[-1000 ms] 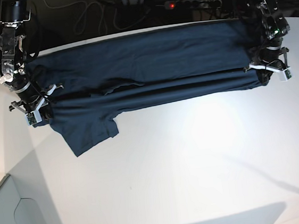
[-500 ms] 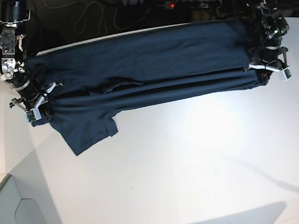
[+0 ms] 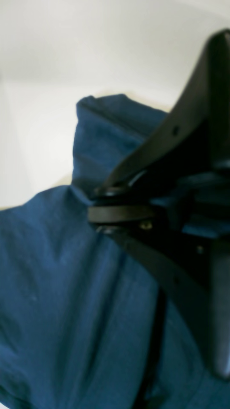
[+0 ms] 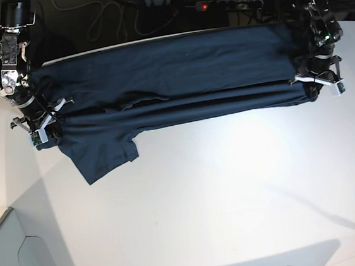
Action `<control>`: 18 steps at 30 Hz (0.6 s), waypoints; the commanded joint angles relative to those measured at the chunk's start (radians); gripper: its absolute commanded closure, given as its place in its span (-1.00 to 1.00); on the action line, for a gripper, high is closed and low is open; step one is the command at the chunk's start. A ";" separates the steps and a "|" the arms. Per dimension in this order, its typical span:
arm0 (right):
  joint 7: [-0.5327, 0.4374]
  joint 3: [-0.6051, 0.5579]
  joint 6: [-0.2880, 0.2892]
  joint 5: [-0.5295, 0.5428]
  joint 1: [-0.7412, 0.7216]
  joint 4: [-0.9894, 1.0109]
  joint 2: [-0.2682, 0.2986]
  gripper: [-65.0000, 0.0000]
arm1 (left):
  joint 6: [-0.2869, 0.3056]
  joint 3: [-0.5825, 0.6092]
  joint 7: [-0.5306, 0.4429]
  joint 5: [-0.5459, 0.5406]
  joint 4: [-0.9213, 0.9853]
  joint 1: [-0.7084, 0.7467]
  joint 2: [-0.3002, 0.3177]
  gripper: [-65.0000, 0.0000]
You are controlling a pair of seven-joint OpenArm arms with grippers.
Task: Fold the T-shirt properly
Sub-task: 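Hold the folded hem in both grippers above the shirt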
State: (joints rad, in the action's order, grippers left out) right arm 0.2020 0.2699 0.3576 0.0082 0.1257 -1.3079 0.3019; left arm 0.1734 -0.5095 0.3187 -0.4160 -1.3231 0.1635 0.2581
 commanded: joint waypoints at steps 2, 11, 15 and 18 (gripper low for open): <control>-0.003 0.009 -0.002 -0.004 -0.004 -0.014 0.016 1.00 | -0.007 -0.008 -0.005 0.002 -0.016 0.000 0.016 1.00; -0.003 0.009 -0.002 -0.004 -0.007 -0.014 0.018 1.00 | -0.007 -0.008 -0.005 0.002 -0.016 -0.002 0.016 1.00; -0.003 0.009 -0.002 -0.004 -0.007 -0.014 0.020 1.00 | -0.007 -0.008 -0.005 0.004 -0.016 -0.006 0.017 1.00; -0.003 0.009 -0.002 -0.004 -0.008 -0.015 0.020 1.00 | -0.007 -0.008 -0.005 0.004 -0.016 -0.009 0.017 1.00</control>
State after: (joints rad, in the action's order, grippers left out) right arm 0.2020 0.2699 0.3576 0.0082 0.1253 -1.3079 0.3023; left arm 0.1734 -0.5095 0.3218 -0.4160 -1.3231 0.1600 0.2577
